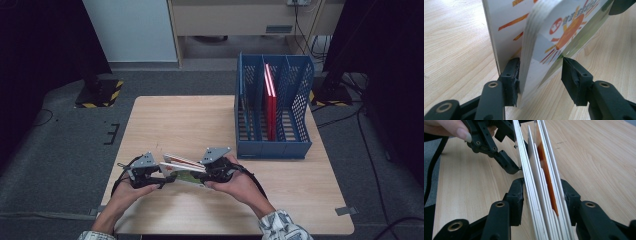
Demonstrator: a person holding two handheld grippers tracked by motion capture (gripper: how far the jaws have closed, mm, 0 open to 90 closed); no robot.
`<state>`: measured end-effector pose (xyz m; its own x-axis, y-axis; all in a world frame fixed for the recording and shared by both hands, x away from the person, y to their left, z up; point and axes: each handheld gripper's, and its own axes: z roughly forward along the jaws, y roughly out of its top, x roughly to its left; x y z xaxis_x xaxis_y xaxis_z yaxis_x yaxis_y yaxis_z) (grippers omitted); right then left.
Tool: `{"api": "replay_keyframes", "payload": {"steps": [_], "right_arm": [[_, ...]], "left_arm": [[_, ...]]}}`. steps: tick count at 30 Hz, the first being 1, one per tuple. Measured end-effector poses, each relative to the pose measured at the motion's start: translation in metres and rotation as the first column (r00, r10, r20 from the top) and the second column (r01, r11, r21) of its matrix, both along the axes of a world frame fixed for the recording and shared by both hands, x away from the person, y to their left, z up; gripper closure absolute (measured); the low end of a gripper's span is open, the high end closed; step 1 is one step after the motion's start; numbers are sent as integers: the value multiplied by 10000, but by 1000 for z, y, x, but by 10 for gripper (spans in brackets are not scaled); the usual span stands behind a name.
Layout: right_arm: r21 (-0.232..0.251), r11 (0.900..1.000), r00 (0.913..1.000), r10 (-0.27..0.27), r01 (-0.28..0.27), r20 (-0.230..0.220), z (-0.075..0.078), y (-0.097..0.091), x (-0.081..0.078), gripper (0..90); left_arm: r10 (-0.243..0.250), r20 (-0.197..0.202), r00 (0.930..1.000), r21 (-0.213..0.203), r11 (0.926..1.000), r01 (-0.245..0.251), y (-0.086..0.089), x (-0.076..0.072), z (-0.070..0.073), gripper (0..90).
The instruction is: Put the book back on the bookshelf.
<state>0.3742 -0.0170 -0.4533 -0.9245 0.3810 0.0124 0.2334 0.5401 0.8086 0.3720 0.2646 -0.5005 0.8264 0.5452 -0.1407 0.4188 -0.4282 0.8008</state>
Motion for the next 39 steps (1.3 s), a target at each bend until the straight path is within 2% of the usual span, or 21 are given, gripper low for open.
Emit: {"api": "replay_keyframes", "payload": {"steps": [22, 29, 33, 36, 39], "right_arm": [[-500, 9986, 9992, 177, -194, -357, 4, 6, 5, 622], [-558, 9980, 9990, 289, -307, -329, 4, 7, 4, 671], [-603, 9978, 9993, 277, -292, -265, 5, 6, 5, 719], [-562, 9981, 9994, 238, -253, -269, 5, 6, 5, 753], [-522, 9986, 9995, -116, 101, -284, 5, 3, 7, 760]], "left_arm": [[46, 21, 10000, 18, 10000, -46, -1, 0, 1, 489], [59, -13, 10000, -41, 10000, -59, 0, 0, 1, 481], [155, -84, 9998, -48, 9999, -155, 0, 1, 1, 377], [322, -64, 9995, 124, 9994, -321, 0, 1, 1, 298], [592, -197, 9981, 189, 9981, -589, 2, 2, 0, 222]]}}
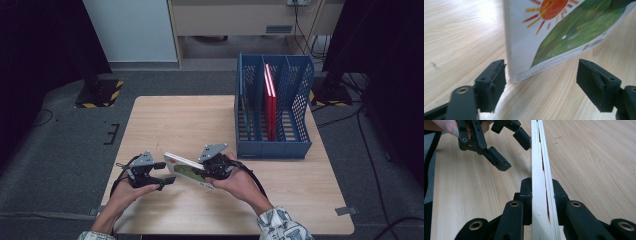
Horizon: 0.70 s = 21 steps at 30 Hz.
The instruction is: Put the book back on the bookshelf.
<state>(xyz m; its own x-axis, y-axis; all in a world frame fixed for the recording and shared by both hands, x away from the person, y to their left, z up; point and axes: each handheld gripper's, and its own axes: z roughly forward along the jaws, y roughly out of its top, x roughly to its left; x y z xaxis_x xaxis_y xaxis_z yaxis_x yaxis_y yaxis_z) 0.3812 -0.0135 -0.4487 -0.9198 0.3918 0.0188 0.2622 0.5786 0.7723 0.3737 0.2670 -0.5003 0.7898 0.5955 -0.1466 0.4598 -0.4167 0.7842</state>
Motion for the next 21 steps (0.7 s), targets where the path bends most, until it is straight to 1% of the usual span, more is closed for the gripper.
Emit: {"api": "replay_keyframes", "payload": {"steps": [1, 2, 4, 5, 6, 10, 14, 15, 16, 21], "right_arm": [[0, 10000, 10000, 0, 0, 0, 0, 0, 0, 760], [91, 10000, 10000, -11, 12, -86, 0, -1, 1, 761], [203, 9998, 9999, -82, 84, -84, 1, -3, 2, 761], [211, 9996, 9998, -208, 209, -35, 2, -4, 2, 761], [202, 9995, 9997, -252, 253, -37, 2, -5, 2, 761], [223, 9989, 9992, -412, 412, -9, 3, -8, 4, 762], [333, 9976, 9981, -611, 611, -7, 2, -12, 5, 762], [343, 9972, 9978, -659, 658, 0, 2, -13, 6, 762], [343, 9972, 9978, -659, 658, 0, 2, -13, 6, 762], [468, 9944, 9954, -952, 947, 75, 3, -21, 7, 763]], "left_arm": [[107, 30, 9999, 50, 9999, -107, 1, 0, 0, 222], [232, 59, 9997, 61, 9997, -233, 2, 0, 0, 197], [430, 106, 9990, 50, 9991, -431, 4, 1, 1, 159], [523, 117, 9986, 81, 9986, -523, 4, 2, 0, 126], [618, 138, 9980, 257, 9977, -622, 5, 2, -1, 119], [723, 130, 9973, 421, 9965, -728, 5, 2, -3, 107], [878, 128, 9961, 477, 9949, -883, 7, 3, -4, 101], [970, 126, 9952, 606, 9934, -976, 8, 4, -5, 98], [970, 126, 9952, 606, 9934, -976, 8, 4, -5, 95], [1146, 61, 9934, 890, 9894, -1147, 11, 5, -8, 85]]}}
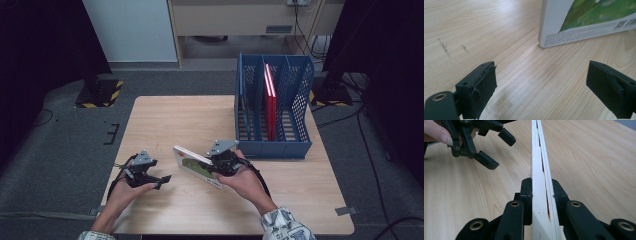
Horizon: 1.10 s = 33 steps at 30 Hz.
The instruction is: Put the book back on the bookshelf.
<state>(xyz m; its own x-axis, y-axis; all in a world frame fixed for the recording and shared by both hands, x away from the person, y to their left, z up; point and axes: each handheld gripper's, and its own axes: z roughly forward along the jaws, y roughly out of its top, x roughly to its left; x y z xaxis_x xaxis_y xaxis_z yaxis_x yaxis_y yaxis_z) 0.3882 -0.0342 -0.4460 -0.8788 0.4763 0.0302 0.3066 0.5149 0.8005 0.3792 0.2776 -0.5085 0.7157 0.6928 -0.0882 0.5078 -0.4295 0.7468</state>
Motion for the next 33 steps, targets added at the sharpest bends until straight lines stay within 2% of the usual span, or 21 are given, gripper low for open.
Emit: {"api": "replay_keyframes", "payload": {"steps": [13, 19, 33], "right_arm": [[235, 9976, 9978, -656, 654, 46, 3, -16, 5, 764], [287, 9951, 9955, -945, 943, 73, 4, -22, 7, 764], [395, 9915, 9922, -1244, 1239, 104, 6, -33, 7, 764]], "left_arm": [[269, -46, 9996, 446, 9986, -267, 2, 1, -4, 85], [433, -146, 9990, 491, 9979, -425, 3, 2, -5, 73], [600, -188, 9980, 734, 9956, -585, 4, 3, -7, 69]]}}
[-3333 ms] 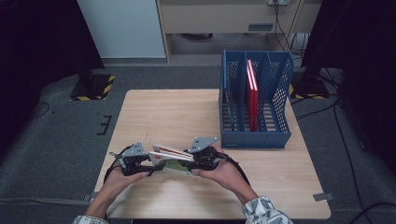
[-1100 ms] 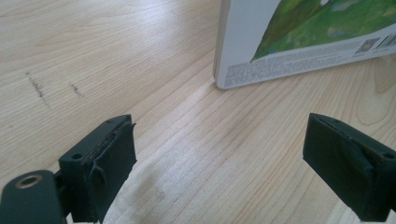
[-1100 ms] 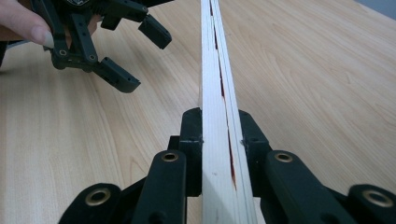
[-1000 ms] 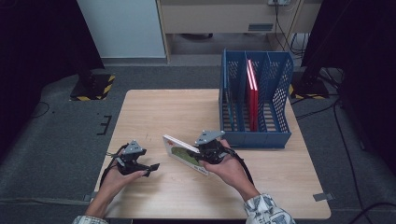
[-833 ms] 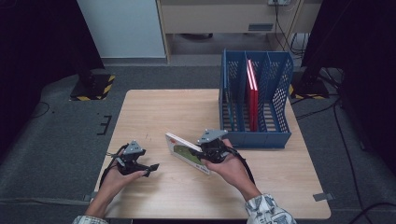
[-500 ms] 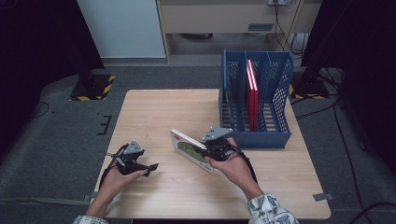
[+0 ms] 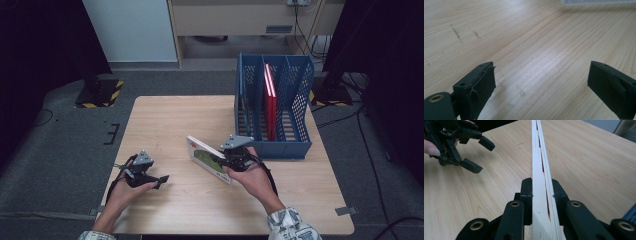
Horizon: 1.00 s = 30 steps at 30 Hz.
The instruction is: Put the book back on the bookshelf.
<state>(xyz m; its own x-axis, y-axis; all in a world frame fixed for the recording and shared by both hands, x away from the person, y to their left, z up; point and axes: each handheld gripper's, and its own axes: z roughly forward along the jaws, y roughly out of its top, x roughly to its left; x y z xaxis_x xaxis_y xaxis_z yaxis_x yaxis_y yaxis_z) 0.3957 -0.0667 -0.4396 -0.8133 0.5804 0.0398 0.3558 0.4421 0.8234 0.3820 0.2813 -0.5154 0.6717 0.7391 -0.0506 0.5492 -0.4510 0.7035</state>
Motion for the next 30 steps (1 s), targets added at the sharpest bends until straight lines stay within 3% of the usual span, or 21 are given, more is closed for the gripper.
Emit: {"api": "replay_keyframes", "payload": {"steps": [14, 30], "right_arm": [[351, 9982, 9986, -494, 488, 183, 20, -34, -14, 764], [299, 9948, 9948, -980, 972, 271, 31, -69, -29, 764]], "left_arm": [[314, -147, 9994, 213, 9993, -311, 0, 1, -2, 27], [467, -98, 9989, 464, 9979, -462, 2, 2, -3, 30]]}}
